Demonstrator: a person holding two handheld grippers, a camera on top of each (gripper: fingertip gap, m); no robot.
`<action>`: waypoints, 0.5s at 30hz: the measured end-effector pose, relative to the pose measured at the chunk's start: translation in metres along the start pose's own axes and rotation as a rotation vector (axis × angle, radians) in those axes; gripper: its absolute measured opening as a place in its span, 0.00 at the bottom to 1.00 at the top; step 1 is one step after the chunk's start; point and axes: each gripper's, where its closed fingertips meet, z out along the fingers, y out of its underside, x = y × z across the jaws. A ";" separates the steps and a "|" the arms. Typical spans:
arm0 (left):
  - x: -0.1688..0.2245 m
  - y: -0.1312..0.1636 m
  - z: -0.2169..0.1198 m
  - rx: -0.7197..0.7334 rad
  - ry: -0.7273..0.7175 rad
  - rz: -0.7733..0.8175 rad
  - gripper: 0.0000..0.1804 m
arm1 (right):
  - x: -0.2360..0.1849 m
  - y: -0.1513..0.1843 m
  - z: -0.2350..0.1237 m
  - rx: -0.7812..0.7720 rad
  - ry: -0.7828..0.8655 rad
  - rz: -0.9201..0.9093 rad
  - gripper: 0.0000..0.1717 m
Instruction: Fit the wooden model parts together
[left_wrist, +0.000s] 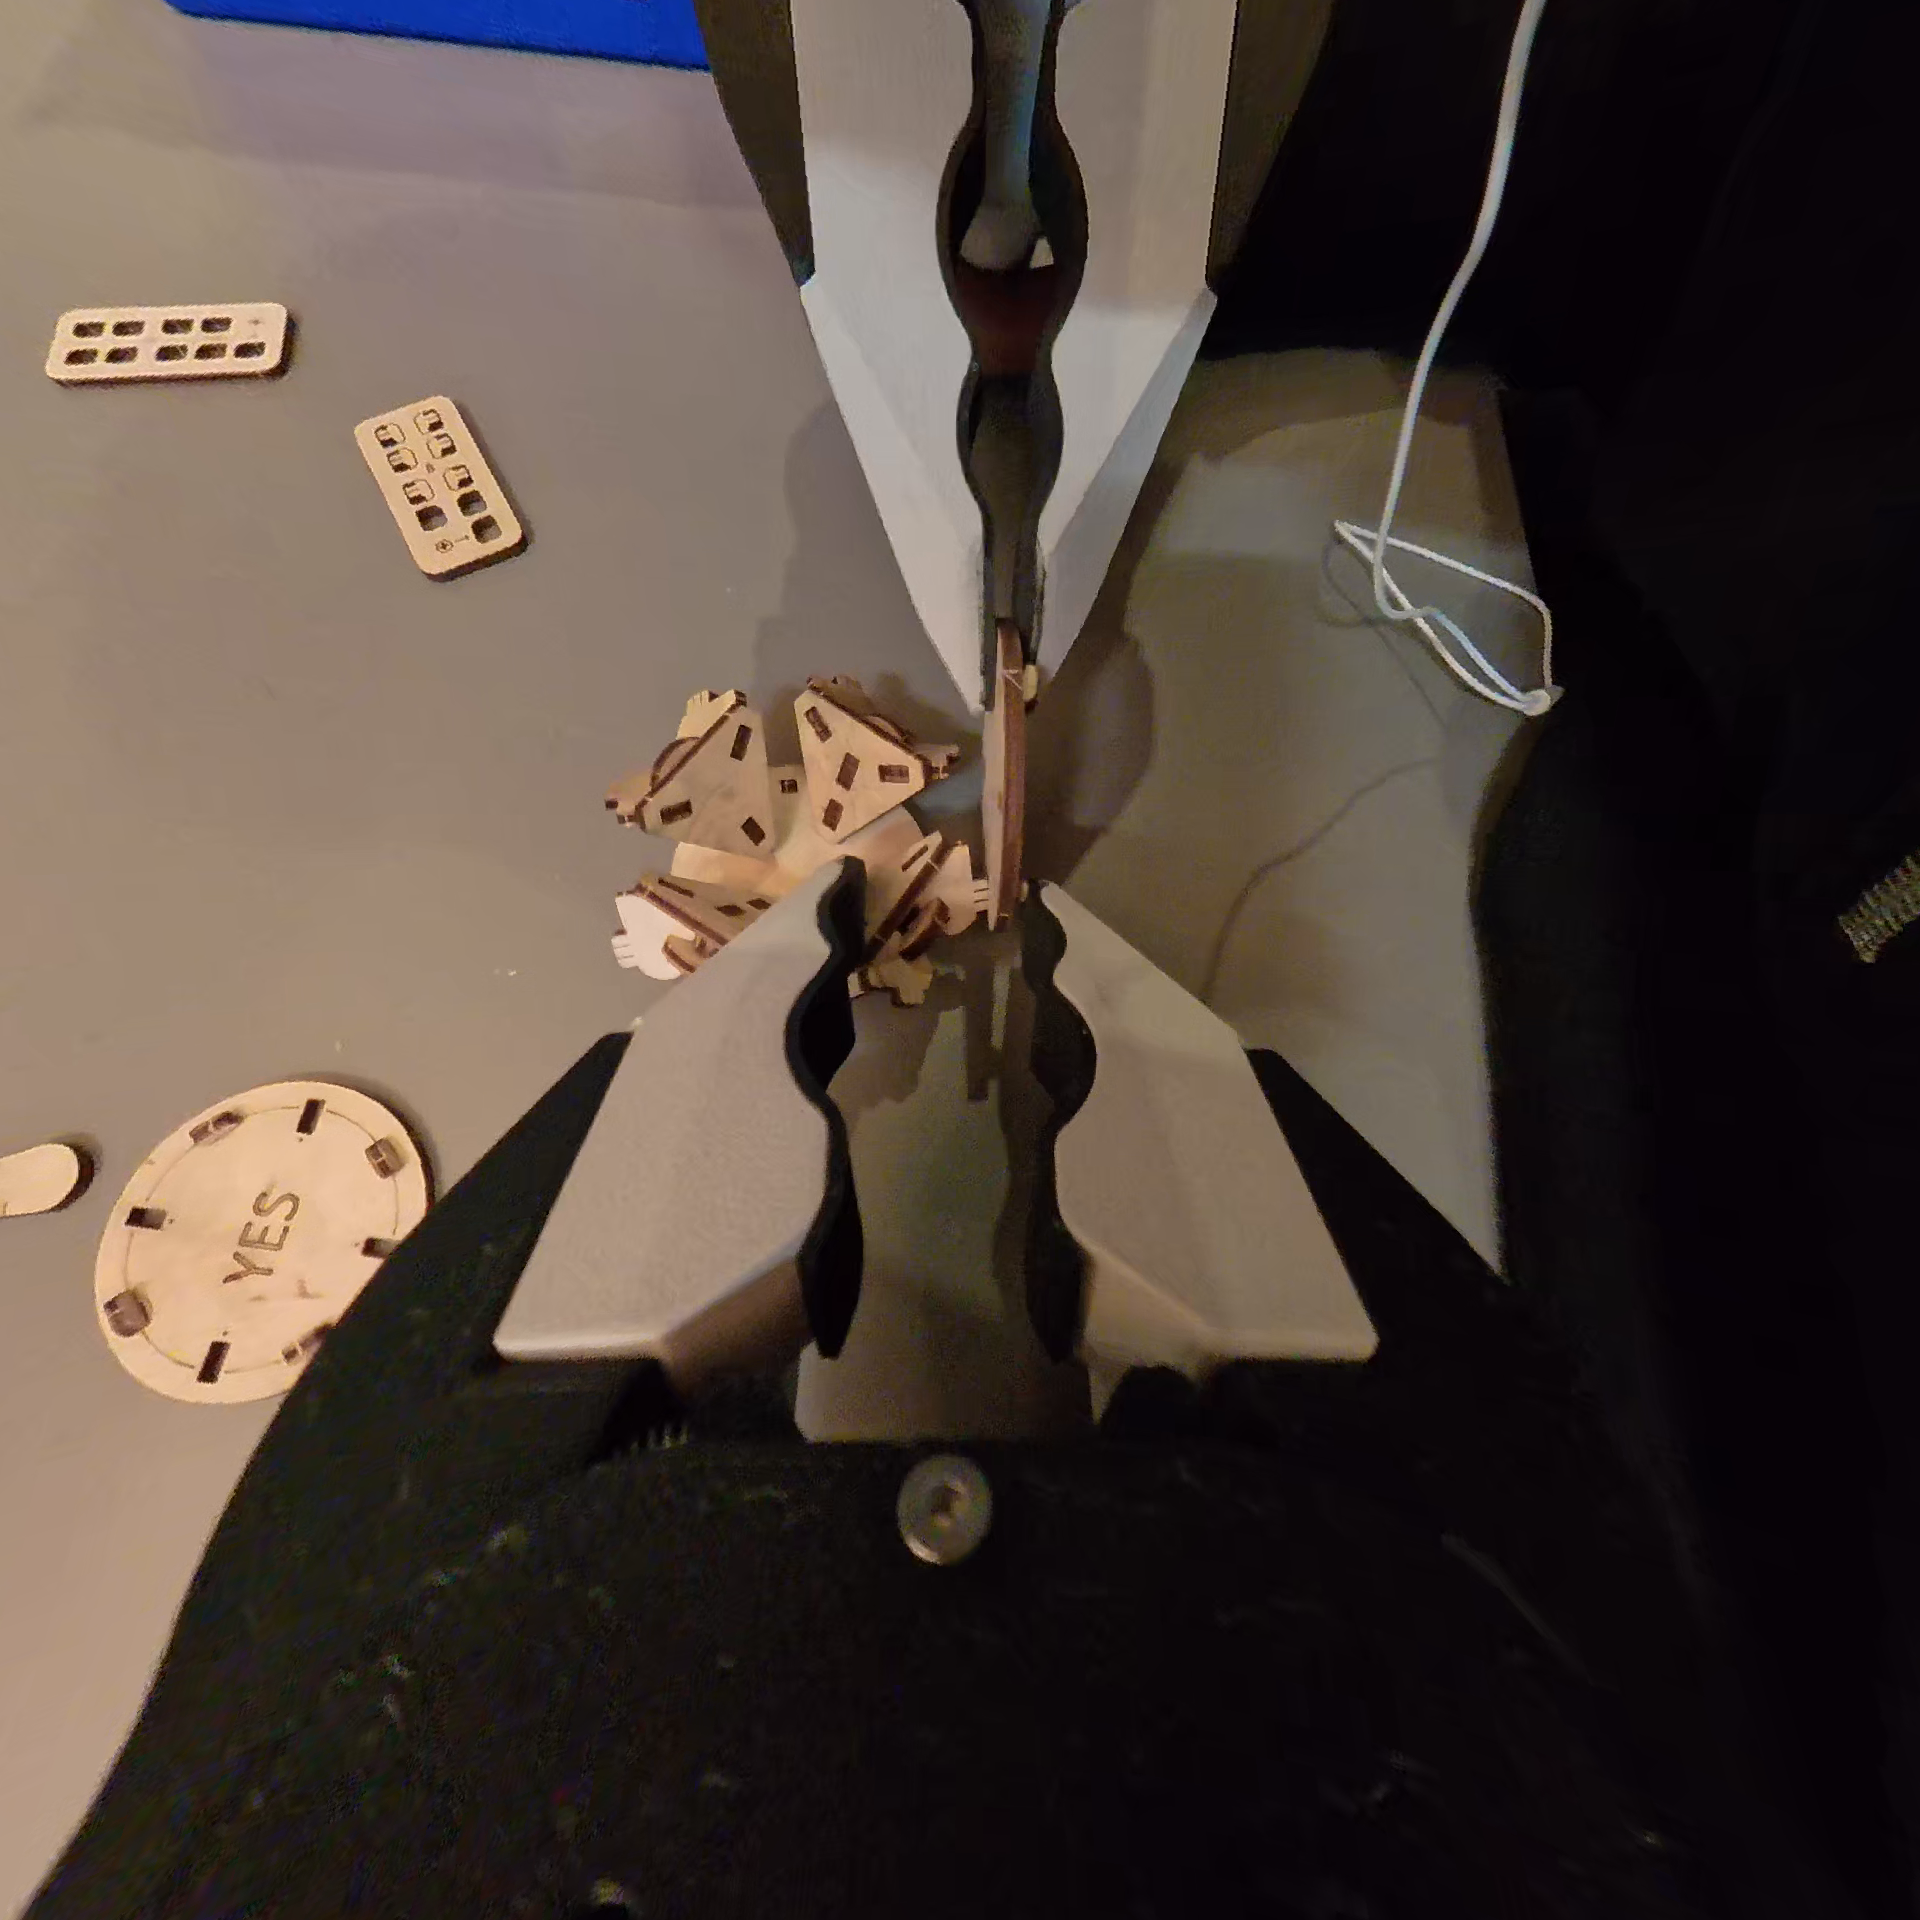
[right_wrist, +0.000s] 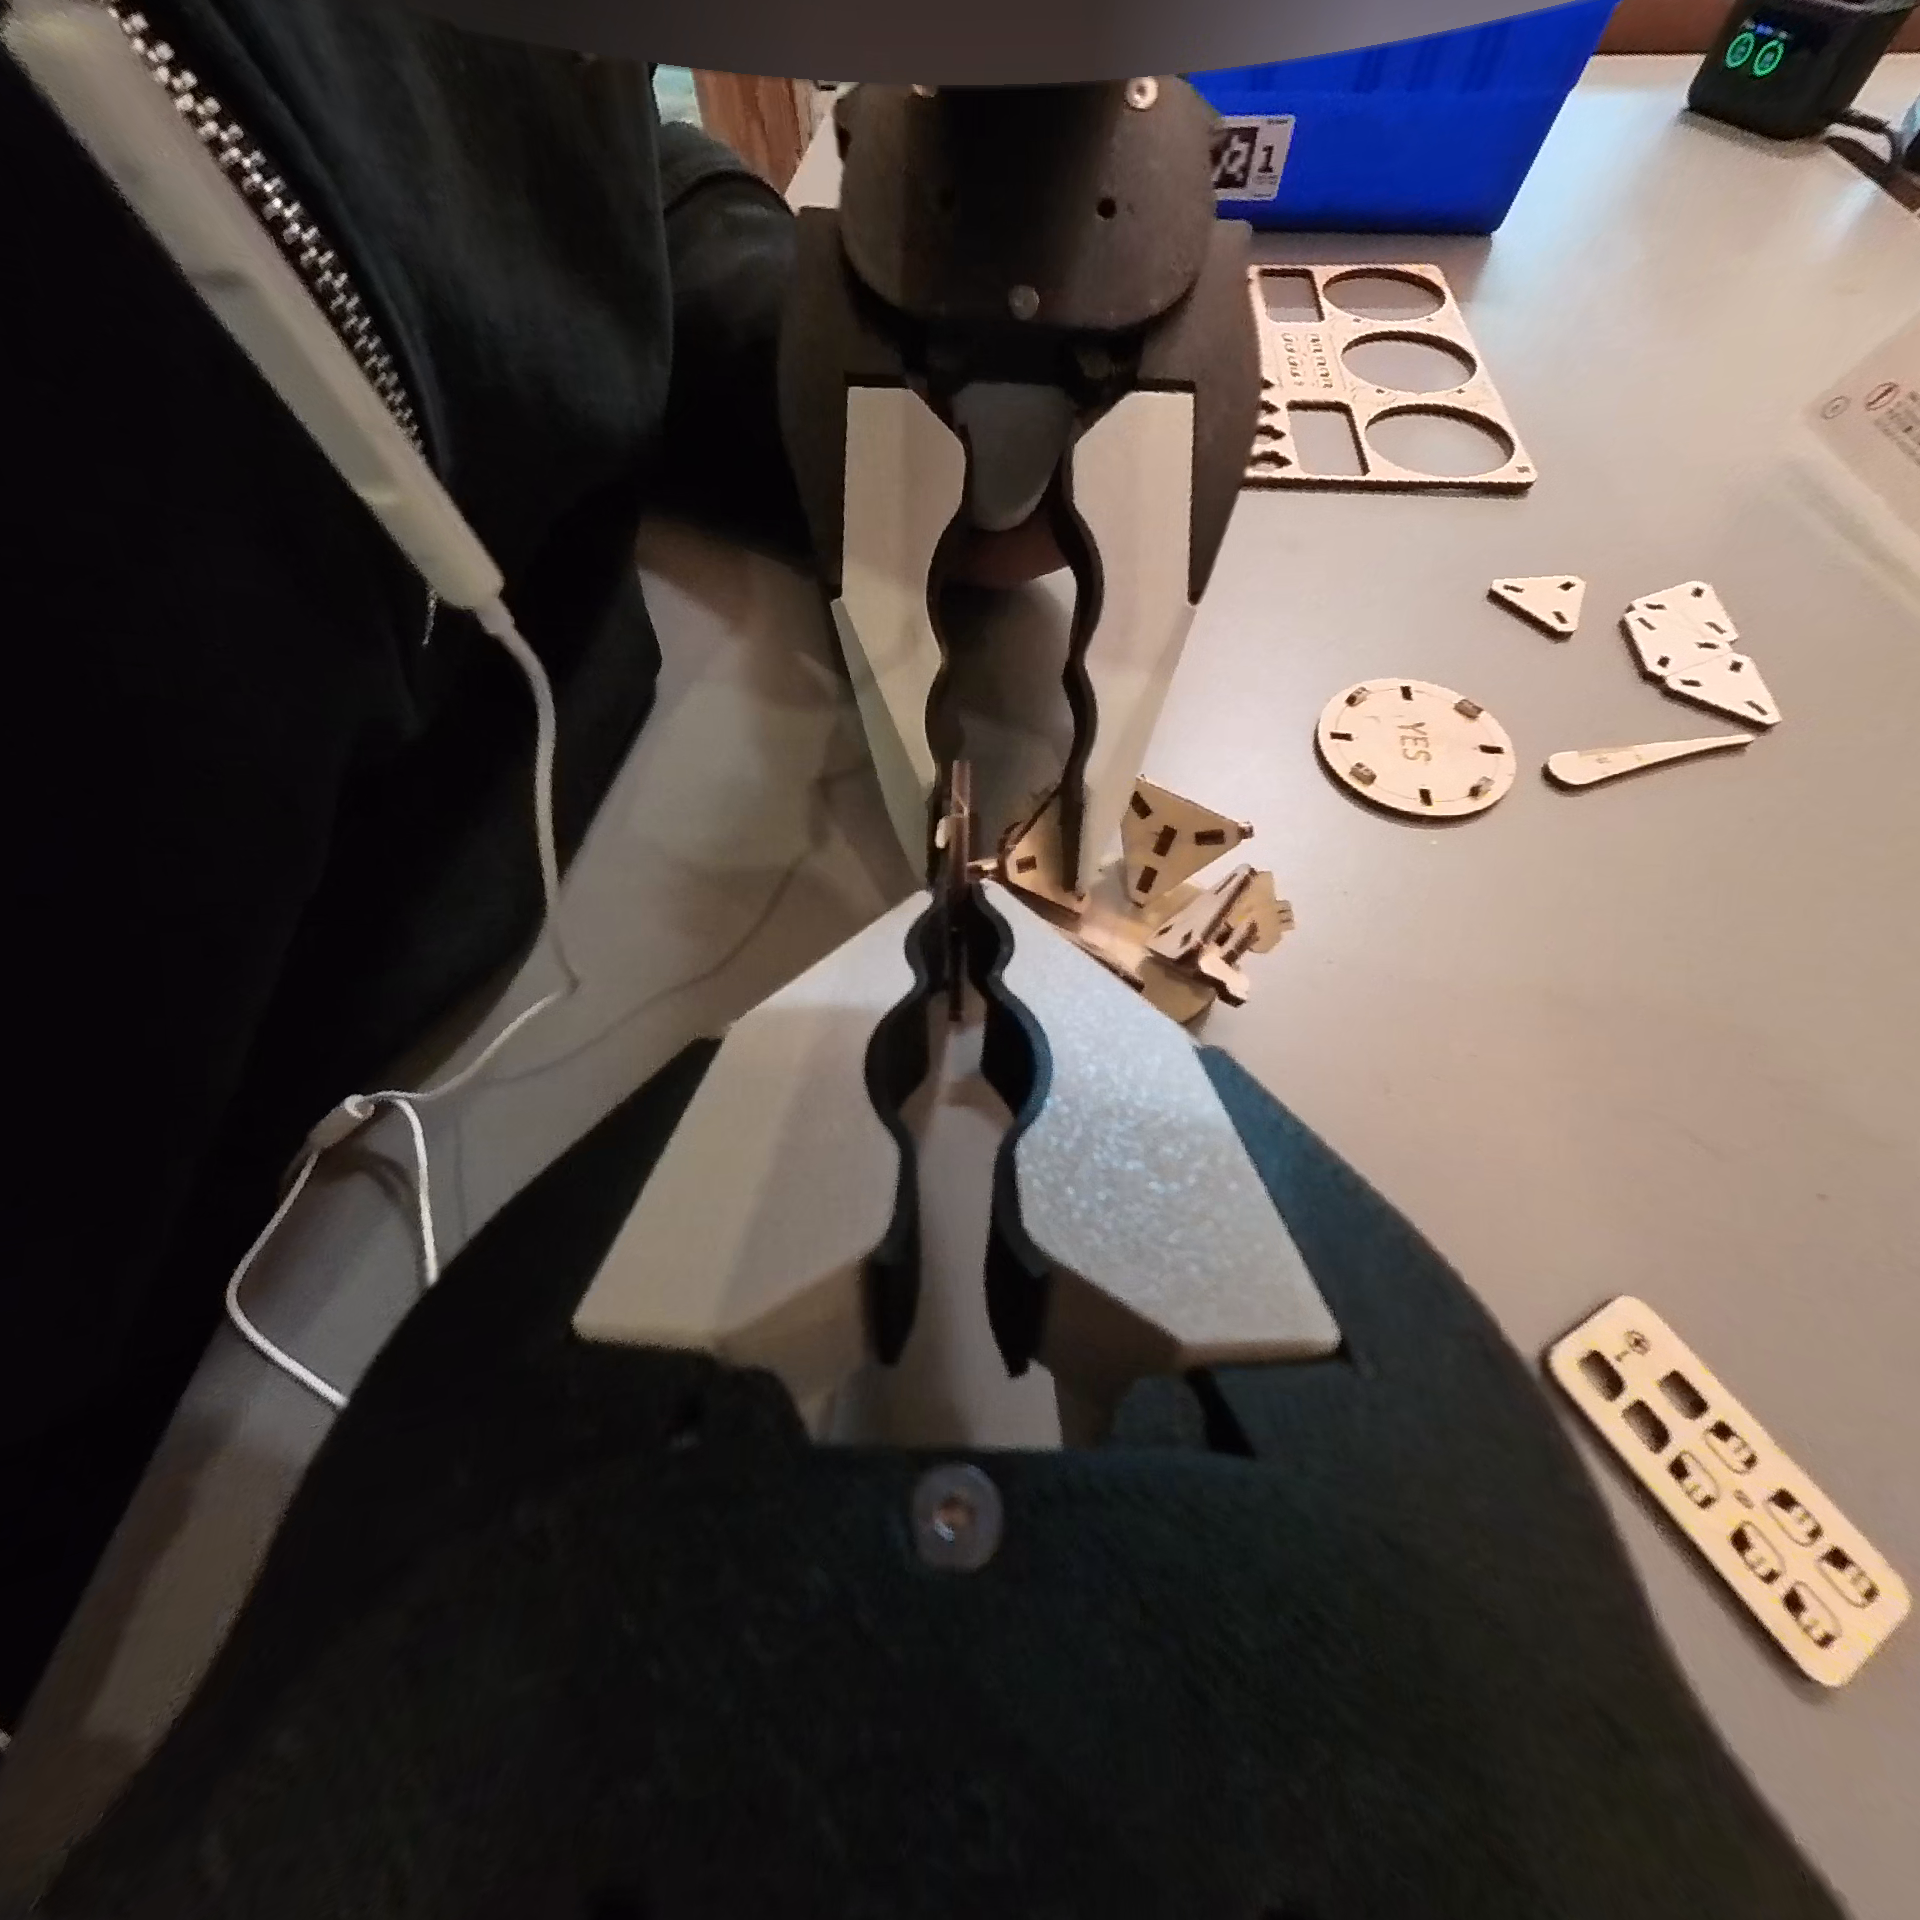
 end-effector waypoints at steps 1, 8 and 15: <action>0.000 0.000 0.000 -0.001 0.004 0.002 0.14 | 0.000 0.000 0.000 0.000 -0.003 -0.009 0.00; 0.001 -0.001 0.001 -0.002 0.036 -0.005 0.14 | 0.001 0.001 -0.001 -0.007 -0.050 -0.070 0.00; 0.002 -0.001 0.002 -0.004 0.047 0.006 0.14 | 0.002 0.001 -0.001 -0.004 -0.081 -0.107 0.00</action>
